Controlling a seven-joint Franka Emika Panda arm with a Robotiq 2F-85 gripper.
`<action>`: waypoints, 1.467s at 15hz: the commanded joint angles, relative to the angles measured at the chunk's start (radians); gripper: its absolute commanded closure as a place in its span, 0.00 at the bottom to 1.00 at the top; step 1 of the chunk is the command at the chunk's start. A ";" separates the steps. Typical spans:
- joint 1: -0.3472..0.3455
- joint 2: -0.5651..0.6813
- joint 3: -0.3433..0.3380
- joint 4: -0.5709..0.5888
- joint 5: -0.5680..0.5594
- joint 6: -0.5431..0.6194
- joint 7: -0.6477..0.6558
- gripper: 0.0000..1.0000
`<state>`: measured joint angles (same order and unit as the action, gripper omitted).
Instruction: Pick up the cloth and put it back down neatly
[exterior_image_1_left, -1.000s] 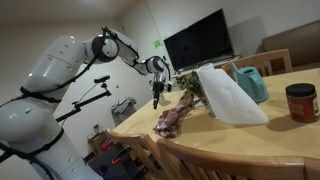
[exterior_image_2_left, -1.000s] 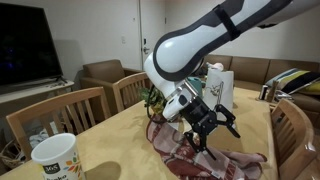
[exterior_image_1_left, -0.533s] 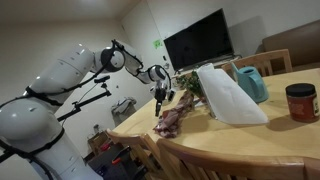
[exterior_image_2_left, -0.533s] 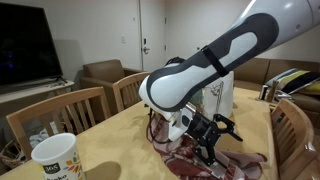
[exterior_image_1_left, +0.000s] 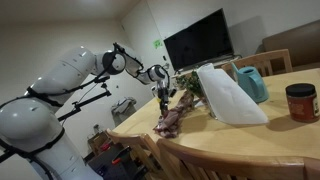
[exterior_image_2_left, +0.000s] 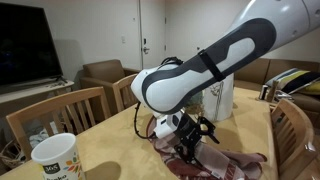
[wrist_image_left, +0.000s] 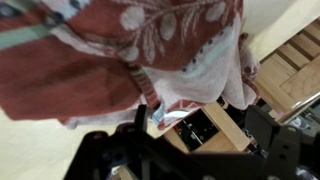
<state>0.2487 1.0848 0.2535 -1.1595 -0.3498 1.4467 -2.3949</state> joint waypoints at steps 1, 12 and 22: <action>-0.004 -0.031 0.008 -0.025 -0.020 0.107 -0.018 0.00; 0.087 -0.024 -0.051 -0.035 -0.065 -0.023 -0.086 0.00; 0.057 -0.060 -0.039 -0.145 -0.145 0.138 -0.036 0.00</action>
<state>0.3362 1.0790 0.2081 -1.2181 -0.4877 1.4812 -2.4478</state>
